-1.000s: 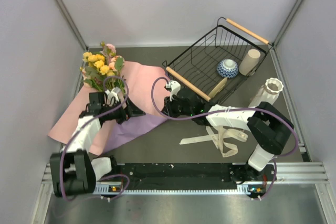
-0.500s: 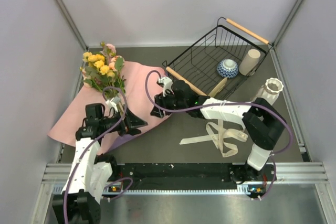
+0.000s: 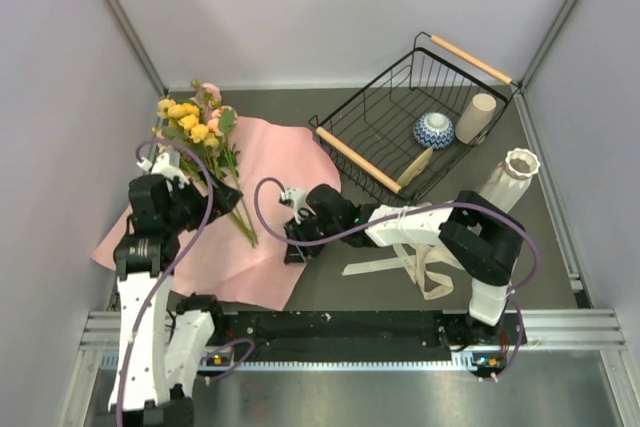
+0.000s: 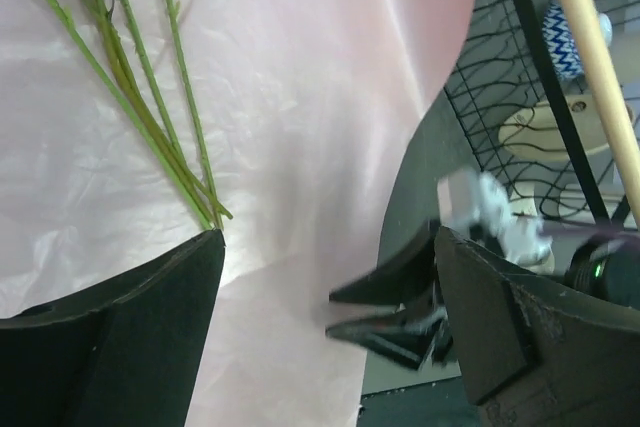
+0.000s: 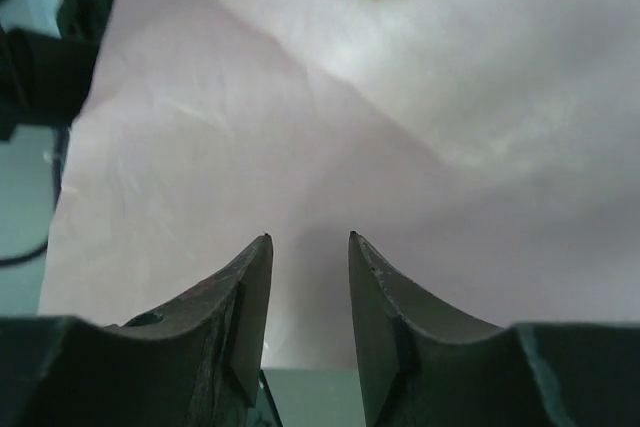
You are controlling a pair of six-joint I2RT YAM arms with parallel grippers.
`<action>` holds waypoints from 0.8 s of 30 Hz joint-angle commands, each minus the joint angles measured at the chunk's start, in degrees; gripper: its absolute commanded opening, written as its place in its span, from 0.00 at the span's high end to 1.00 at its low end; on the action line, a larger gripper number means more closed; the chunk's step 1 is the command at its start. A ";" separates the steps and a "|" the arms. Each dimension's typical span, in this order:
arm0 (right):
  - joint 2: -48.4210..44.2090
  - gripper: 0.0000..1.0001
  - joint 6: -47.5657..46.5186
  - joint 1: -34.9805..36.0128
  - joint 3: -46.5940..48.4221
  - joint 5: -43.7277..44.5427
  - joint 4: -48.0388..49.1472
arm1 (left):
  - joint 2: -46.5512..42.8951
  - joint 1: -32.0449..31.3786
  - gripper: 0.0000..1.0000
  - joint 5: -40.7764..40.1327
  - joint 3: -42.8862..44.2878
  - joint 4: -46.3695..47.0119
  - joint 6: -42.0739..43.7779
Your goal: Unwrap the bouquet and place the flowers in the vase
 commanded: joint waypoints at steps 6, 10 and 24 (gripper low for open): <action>-2.05 0.63 -7.26 1.84 -4.61 -0.17 -2.75 | 24.83 2.21 0.07 0.05 -1.17 14.05 -4.49; -1.60 0.63 -7.25 1.75 -1.55 1.85 -5.29 | 32.11 6.96 0.08 1.62 -2.23 22.21 -6.16; -12.85 0.60 -6.37 -5.98 -0.99 11.09 1.28 | 43.66 19.09 0.41 3.48 -6.09 34.26 -12.57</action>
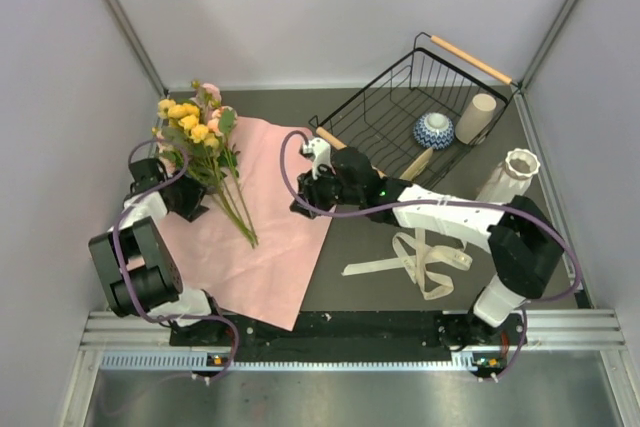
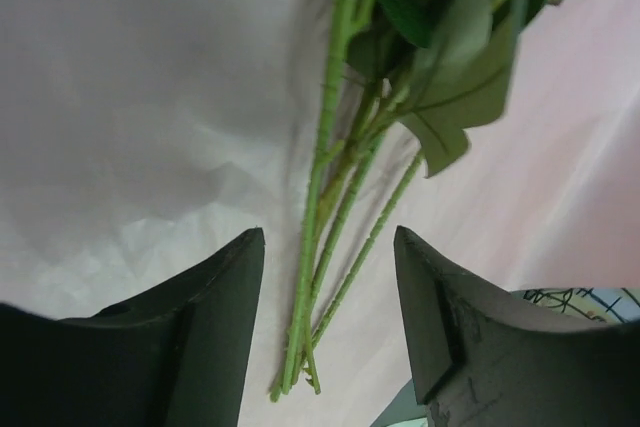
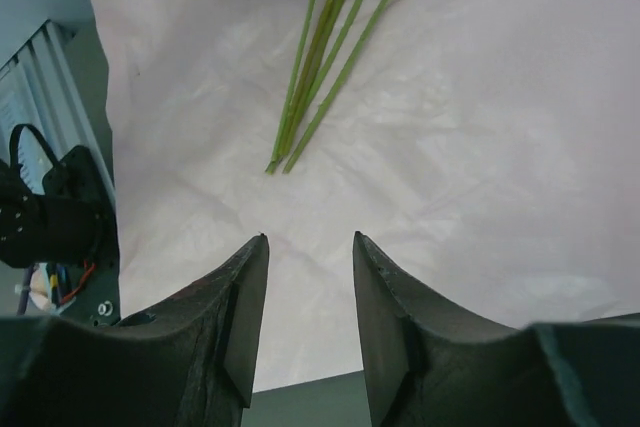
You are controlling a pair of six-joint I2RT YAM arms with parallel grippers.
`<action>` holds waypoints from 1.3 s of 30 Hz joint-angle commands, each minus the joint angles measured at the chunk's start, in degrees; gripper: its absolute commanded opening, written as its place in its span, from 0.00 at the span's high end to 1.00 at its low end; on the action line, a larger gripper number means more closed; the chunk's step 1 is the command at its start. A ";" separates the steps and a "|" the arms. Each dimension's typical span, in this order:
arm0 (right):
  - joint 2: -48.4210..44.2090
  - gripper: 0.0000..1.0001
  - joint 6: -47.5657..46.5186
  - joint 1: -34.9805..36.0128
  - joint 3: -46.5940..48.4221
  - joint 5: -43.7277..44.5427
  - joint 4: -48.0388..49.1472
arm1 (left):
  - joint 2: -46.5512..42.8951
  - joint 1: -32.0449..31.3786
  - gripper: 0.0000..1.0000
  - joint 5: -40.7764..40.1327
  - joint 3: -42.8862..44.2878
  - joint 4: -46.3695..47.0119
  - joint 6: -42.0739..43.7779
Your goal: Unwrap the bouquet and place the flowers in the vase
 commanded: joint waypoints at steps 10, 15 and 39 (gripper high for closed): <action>-5.03 0.59 1.77 -0.65 -10.56 -1.69 12.81 | 2.50 3.80 0.65 1.02 -0.95 16.16 -5.70; -5.64 0.59 2.73 -0.74 -11.53 -3.72 15.09 | 4.25 3.27 0.60 -1.18 -1.74 16.61 -5.53; -4.41 0.59 2.65 -0.65 -11.27 -3.19 14.74 | 1.48 2.48 1.00 1.28 -3.50 21.72 -6.58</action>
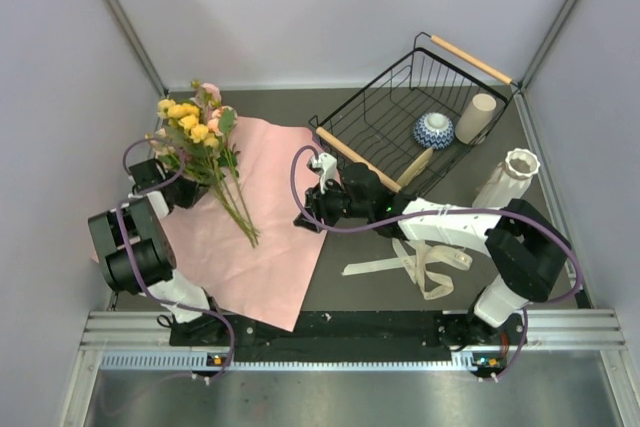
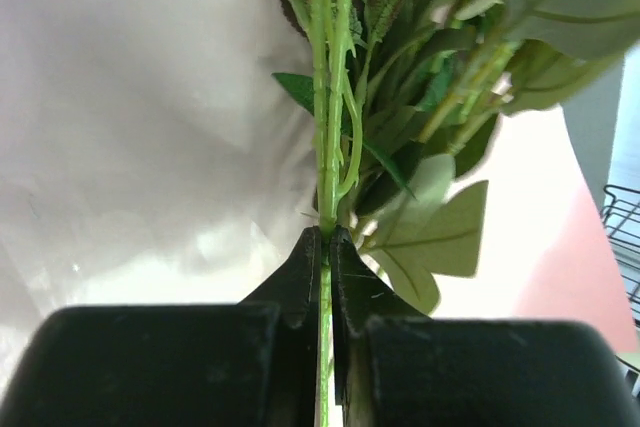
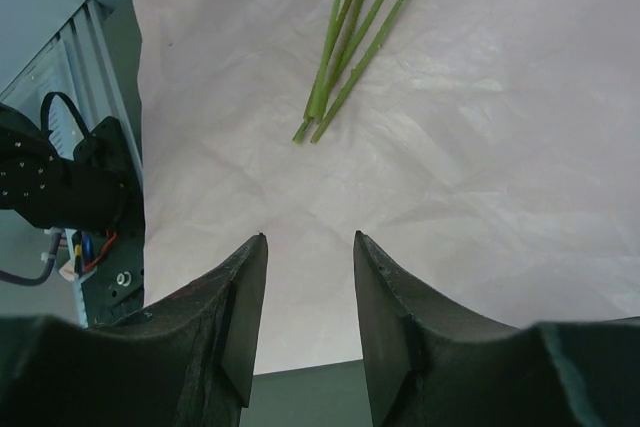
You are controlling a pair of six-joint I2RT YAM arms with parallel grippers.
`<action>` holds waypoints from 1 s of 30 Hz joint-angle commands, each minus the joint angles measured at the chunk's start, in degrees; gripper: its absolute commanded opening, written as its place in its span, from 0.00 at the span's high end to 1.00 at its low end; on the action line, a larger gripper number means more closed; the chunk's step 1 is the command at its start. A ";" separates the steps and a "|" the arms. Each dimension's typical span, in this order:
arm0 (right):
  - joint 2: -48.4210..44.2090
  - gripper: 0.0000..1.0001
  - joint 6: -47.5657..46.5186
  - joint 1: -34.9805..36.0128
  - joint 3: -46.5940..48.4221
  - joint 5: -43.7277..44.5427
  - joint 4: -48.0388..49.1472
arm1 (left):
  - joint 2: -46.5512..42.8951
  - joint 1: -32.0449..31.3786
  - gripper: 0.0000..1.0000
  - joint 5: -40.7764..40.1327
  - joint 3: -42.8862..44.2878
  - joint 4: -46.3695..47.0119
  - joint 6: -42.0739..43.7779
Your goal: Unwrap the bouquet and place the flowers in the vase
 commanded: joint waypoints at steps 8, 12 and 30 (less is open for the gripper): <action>-0.71 0.58 -1.31 0.33 1.46 2.61 -0.57 | -30.91 -1.50 1.00 -4.82 -3.27 -8.56 2.25; 0.16 0.58 -1.66 0.25 3.55 3.75 -3.63 | -39.64 -4.74 1.00 -6.94 -4.15 -12.25 5.67; -23.03 0.45 3.51 -4.41 13.50 1.82 -21.66 | -37.73 -41.82 1.00 23.56 6.21 5.33 21.32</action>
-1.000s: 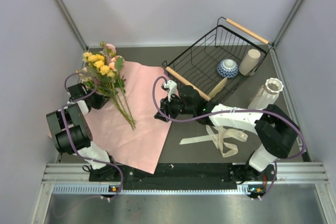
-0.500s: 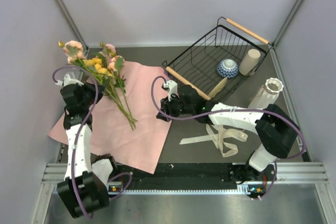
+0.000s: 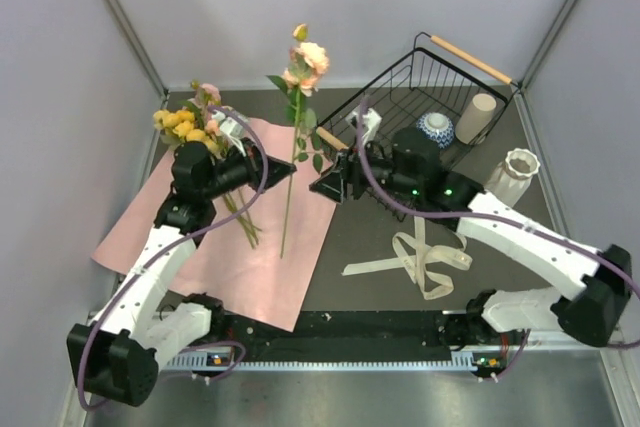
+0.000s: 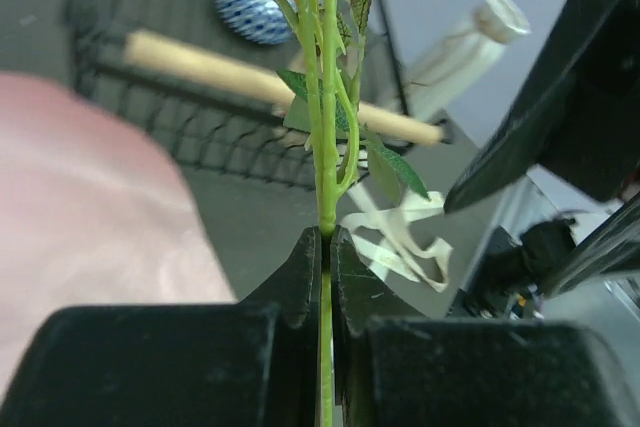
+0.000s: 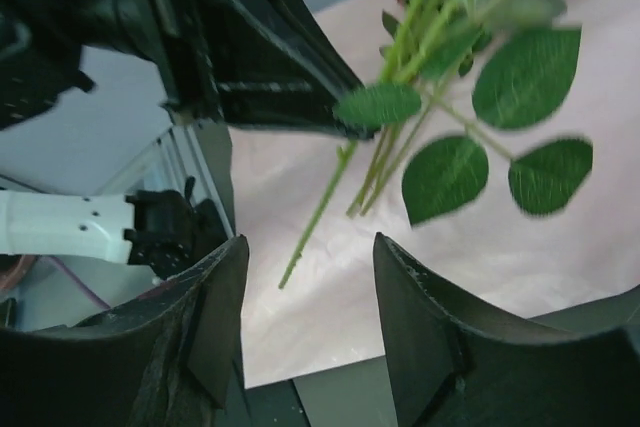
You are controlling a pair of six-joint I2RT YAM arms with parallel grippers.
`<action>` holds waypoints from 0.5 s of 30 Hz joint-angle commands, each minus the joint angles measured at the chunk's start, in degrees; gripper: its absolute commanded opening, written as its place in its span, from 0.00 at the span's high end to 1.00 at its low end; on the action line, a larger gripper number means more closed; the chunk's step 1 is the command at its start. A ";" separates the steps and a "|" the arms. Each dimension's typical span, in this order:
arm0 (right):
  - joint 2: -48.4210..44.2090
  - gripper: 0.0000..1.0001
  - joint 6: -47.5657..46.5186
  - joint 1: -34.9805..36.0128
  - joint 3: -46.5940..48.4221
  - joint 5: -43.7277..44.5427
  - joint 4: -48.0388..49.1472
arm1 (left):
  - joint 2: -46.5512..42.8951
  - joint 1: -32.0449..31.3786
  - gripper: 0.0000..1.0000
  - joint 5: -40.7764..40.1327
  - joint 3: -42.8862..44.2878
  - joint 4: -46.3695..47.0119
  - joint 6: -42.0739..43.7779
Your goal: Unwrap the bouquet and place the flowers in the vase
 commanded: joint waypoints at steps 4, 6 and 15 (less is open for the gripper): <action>-8.38 0.44 6.60 -0.33 4.54 7.29 -1.31 | 3.44 -10.08 1.00 10.42 8.15 5.69 4.11; -9.78 0.46 9.33 -0.41 4.98 9.23 -1.05 | 3.01 -11.32 1.00 8.33 7.98 4.56 5.07; -10.15 0.56 11.97 -0.33 6.21 13.12 -0.69 | -1.04 -12.90 1.00 -6.17 7.54 -4.50 11.84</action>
